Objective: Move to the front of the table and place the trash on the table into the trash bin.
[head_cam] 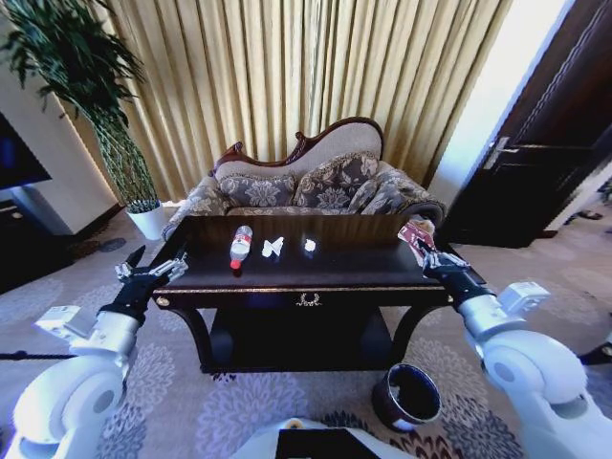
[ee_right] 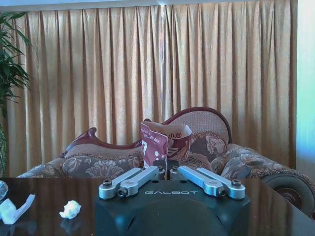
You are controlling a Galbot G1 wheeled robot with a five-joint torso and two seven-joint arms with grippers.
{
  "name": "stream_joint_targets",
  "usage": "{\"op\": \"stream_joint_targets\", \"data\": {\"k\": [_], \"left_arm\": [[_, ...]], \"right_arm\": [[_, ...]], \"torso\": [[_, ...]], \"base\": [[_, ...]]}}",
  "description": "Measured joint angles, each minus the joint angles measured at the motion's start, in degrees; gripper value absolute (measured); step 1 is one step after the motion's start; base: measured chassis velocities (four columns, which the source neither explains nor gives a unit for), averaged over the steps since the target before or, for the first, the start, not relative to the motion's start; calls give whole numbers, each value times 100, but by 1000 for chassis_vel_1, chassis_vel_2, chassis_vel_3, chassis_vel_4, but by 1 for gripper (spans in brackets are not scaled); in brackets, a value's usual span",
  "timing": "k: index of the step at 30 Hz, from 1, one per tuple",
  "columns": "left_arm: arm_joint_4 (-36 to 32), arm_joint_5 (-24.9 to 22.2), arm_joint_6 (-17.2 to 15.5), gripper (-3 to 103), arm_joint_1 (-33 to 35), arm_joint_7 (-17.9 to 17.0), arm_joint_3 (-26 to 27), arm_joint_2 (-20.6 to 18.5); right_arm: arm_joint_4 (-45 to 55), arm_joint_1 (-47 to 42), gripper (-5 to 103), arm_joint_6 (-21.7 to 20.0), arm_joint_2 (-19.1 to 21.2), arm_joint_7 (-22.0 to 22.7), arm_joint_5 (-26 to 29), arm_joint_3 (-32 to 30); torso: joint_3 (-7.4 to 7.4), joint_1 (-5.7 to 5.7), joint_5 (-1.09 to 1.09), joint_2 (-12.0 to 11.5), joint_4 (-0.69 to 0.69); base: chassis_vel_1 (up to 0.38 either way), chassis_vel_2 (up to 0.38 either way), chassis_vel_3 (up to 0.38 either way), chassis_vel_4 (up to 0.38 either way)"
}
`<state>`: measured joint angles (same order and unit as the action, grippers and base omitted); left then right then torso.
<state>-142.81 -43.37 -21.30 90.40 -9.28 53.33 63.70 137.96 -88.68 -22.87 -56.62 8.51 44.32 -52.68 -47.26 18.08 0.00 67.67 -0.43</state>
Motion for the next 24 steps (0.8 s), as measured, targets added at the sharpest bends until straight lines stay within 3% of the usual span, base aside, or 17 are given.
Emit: {"op": "stream_joint_targets", "data": {"k": [24], "left_arm": [[2,20,0,100,-3,14,-71,9]], "right_arm": [[-121,-185,0,187,-235,-30,-242,89]], "torso": [[1,-1,-1,2,0]], "base": [[97,-88,-89,94]]}}
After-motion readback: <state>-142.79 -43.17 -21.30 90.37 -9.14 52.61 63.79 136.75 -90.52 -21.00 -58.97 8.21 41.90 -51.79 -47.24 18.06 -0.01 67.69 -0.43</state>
